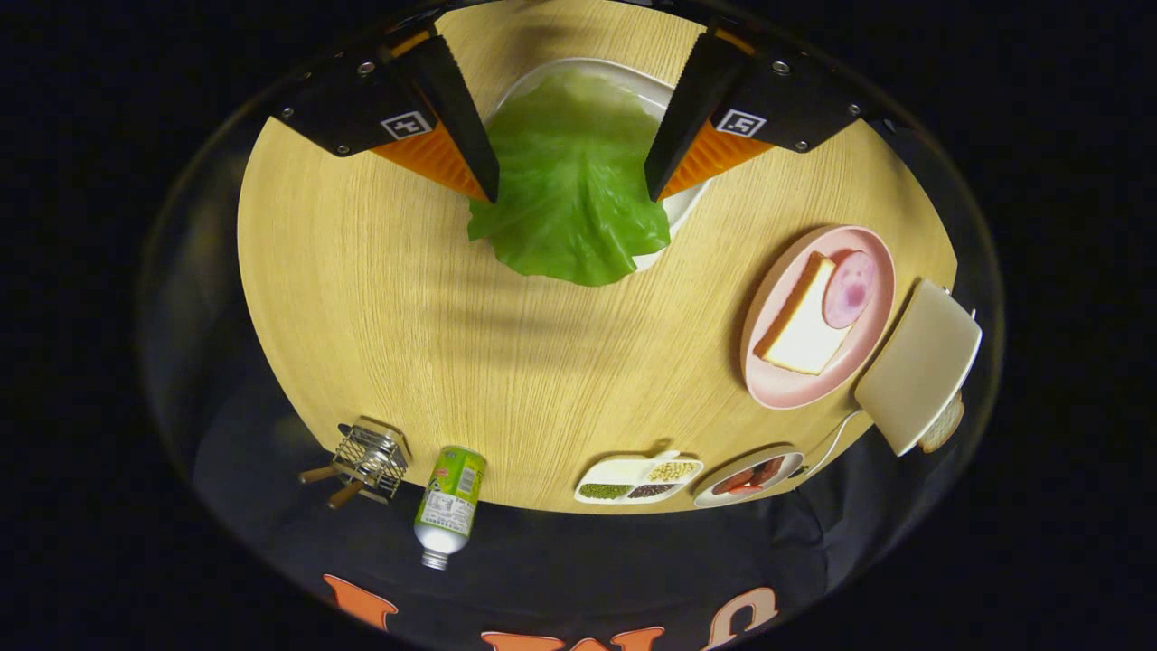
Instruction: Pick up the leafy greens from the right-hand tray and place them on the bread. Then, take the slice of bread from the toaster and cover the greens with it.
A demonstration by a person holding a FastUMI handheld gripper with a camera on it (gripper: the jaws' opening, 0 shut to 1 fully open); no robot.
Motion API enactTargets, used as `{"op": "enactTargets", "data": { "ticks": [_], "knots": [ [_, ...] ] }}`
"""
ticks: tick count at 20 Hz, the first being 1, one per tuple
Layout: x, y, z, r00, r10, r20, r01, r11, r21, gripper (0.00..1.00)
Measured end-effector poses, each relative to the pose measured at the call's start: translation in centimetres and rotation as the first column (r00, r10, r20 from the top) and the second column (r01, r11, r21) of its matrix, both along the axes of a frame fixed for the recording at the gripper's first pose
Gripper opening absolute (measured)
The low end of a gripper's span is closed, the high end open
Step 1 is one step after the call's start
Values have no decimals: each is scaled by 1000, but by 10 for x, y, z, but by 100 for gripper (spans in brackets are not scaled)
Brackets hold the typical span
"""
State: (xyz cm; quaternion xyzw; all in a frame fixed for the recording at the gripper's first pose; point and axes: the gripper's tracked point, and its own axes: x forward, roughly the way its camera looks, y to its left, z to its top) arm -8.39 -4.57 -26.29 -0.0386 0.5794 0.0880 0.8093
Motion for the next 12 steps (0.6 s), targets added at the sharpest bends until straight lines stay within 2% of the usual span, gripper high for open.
{"op": "enactTargets", "data": {
  "ticks": [3,7,9,11,12],
  "knots": [
    [-2,-2,-10,1000,-2,-30,2,1000,-8,95],
    [0,-1,-11,998,-36,-47,36,999,0,83],
    [1,2,-10,998,-34,-48,34,999,-2,73],
    [1,4,-11,998,-36,-43,36,999,4,55],
    [3,4,-10,999,-38,-39,38,999,12,41]
  ]
}}
